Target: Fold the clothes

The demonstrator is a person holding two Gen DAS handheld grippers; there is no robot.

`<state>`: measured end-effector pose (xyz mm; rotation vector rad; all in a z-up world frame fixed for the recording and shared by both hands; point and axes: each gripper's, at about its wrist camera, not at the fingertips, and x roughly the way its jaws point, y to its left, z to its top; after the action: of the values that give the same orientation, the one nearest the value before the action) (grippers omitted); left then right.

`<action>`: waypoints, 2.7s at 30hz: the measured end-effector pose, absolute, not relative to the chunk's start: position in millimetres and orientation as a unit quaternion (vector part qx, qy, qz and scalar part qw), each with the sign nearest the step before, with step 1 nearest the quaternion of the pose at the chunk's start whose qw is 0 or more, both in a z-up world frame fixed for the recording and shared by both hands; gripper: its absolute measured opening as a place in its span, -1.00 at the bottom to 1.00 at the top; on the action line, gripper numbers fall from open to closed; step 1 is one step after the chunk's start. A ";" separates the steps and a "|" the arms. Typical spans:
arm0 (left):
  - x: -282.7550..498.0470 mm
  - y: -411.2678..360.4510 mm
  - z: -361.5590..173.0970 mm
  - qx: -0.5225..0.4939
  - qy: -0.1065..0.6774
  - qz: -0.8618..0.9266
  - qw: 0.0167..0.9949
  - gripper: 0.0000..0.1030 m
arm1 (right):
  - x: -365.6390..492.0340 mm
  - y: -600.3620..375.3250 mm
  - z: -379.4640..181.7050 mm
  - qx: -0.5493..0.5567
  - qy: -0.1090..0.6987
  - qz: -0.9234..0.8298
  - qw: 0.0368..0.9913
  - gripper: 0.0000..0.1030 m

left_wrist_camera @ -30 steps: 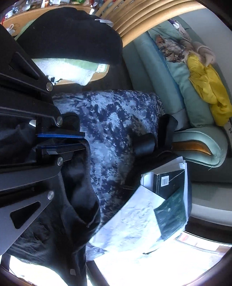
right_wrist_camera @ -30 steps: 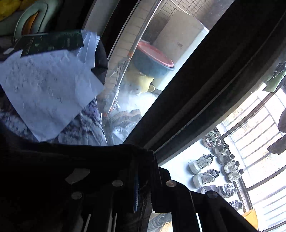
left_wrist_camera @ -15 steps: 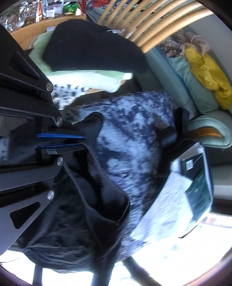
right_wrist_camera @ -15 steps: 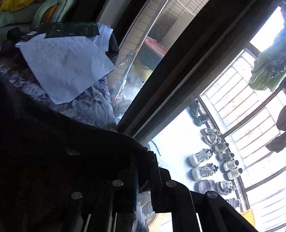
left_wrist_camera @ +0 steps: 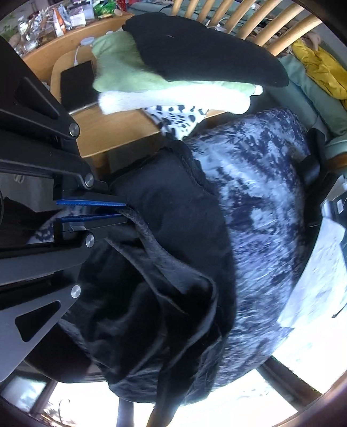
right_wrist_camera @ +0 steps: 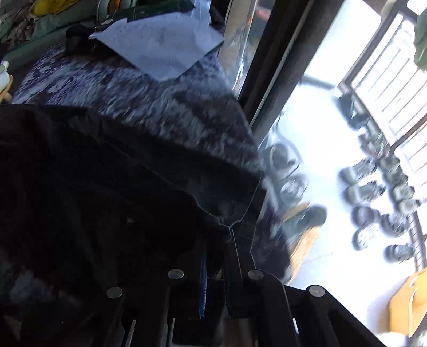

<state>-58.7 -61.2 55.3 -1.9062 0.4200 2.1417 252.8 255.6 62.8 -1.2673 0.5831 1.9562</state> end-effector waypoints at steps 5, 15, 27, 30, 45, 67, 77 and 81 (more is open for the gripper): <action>-37.7 -64.6 55.0 -0.654 0.165 0.726 0.136 -0.90 | 271.3 236.3 56.8 -0.502 0.270 0.755 0.326 -0.84; -18.9 -81.5 42.2 -0.667 0.188 0.707 0.142 -0.90 | 295.6 206.0 32.1 -0.521 0.314 0.742 0.282 -0.84; -4.1 -79.8 11.6 -0.687 0.222 0.674 0.155 -0.90 | 296.8 206.7 -25.7 -0.565 0.354 0.702 0.253 -0.85; -8.8 -93.4 22.5 -0.680 0.204 0.689 0.145 -0.90 | 305.4 211.8 -14.5 -0.547 0.358 0.709 0.263 -0.85; 7.6 -97.3 -15.3 -0.690 0.265 0.664 0.108 -0.84 | 303.6 212.4 -39.9 -0.583 0.354 0.681 0.267 -0.83; 4.6 -112.5 -4.3 -0.715 0.216 0.658 0.099 -0.34 | 316.8 205.9 -25.2 -0.593 0.335 0.669 0.296 -0.09; -53.0 -121.3 82.7 -0.680 0.073 0.714 0.148 -0.20 | 307.5 232.3 53.6 -0.513 0.340 0.721 0.319 -0.09; -75.5 -111.5 63.8 -0.689 0.092 0.706 0.135 -0.04 | 279.0 251.0 59.3 -0.492 0.330 0.745 0.308 -0.08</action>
<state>-75.5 -111.5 63.8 -1.9945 0.2677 2.0464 279.0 251.0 59.3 -1.2995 0.8712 1.9689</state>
